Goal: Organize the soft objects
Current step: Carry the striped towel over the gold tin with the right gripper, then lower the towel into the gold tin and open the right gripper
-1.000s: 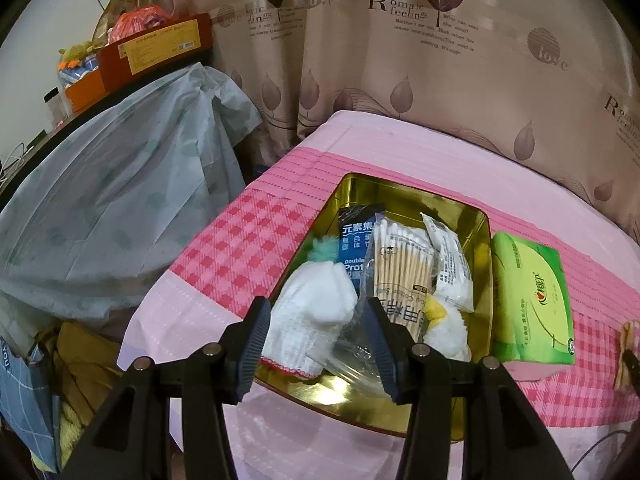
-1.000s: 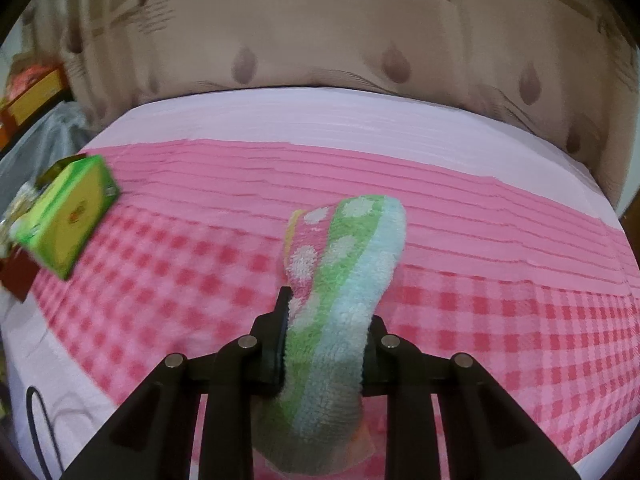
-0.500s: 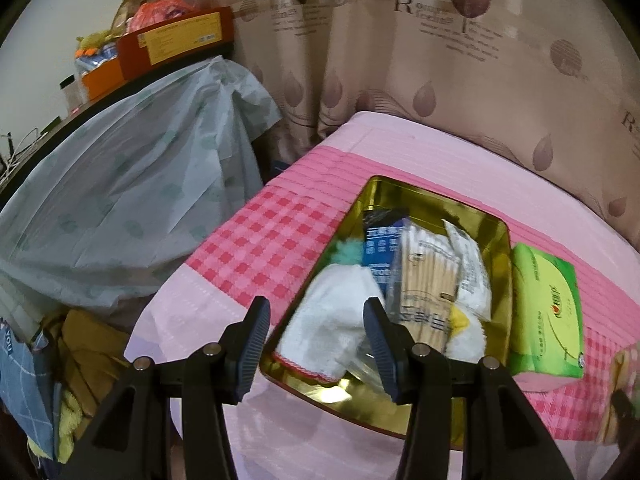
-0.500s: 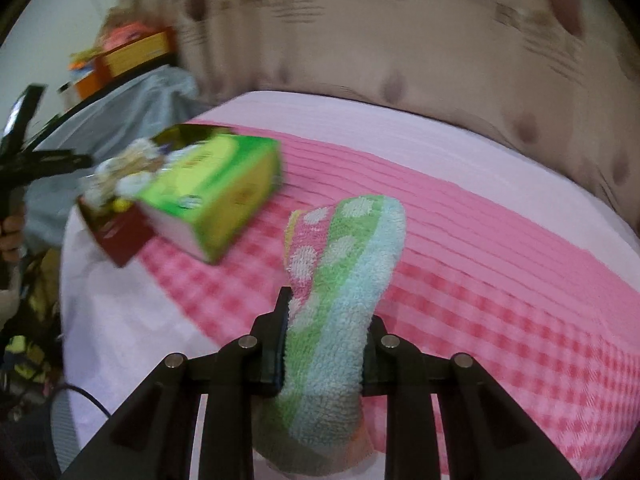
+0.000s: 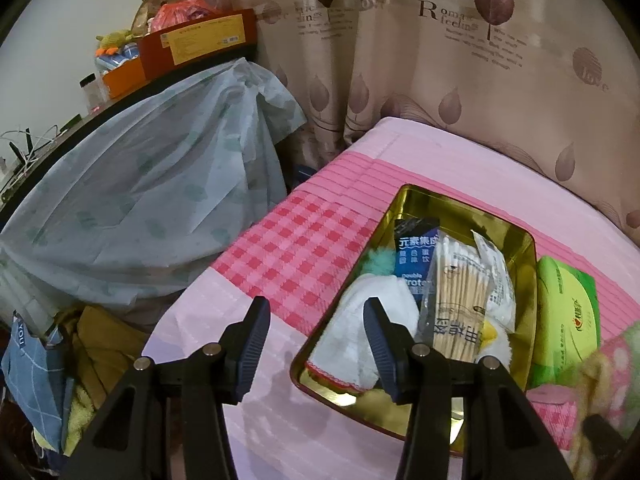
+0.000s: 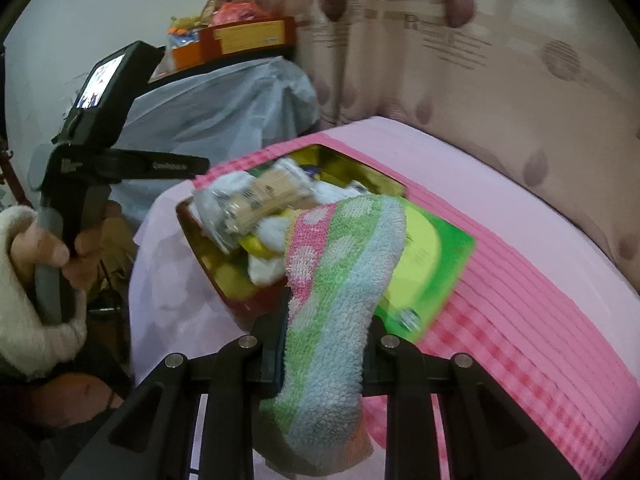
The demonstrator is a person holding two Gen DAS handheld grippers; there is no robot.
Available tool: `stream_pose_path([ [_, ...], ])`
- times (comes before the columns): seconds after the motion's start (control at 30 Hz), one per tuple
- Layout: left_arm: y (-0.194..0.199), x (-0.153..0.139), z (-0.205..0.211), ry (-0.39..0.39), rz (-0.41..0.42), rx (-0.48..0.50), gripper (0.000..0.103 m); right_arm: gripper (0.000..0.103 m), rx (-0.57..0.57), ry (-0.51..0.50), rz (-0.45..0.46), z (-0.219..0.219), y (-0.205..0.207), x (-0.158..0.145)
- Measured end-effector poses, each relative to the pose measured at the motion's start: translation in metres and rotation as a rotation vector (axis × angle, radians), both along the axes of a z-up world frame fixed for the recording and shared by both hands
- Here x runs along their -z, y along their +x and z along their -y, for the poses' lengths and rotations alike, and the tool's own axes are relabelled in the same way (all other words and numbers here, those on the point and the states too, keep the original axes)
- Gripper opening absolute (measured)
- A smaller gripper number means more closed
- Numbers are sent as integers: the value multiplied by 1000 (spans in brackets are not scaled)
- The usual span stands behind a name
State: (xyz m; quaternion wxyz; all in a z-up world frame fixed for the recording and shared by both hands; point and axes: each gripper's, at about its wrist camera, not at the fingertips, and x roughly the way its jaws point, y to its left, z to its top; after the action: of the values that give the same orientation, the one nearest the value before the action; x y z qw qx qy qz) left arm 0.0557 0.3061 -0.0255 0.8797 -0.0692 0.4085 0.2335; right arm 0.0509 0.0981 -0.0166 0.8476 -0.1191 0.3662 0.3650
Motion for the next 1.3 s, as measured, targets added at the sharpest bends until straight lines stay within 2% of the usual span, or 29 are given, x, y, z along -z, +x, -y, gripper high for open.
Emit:
stream_pose_path([
  [0.2,2,2,-4,-4,-10,-10,50,22,-4,22,-13,-36,30,-3],
  [0.37,4,5,-9,-11,-16,-22,50,23,31,46,-71,-57,66,6],
  [0.63,5,8,-16,-15,-13,-48,50,24,102,8,-106,-81,108,25],
  [0.83,6,10,-18,-17,-13,-47,50,30,133,-10,-121,-90,123,32],
  [0.9,7,10,-17,-16,-12,-41,50,38,142,-9,-120,-90,123,33],
  [0.97,7,10,-17,-14,-12,-37,50,42,150,-9,-115,-90,121,32],
  [1.07,6,8,-16,-8,0,-29,50,63,166,-2,-100,-84,114,29],
  [1.3,7,6,-9,2,7,0,50,85,203,0,-47,-69,85,14],
])
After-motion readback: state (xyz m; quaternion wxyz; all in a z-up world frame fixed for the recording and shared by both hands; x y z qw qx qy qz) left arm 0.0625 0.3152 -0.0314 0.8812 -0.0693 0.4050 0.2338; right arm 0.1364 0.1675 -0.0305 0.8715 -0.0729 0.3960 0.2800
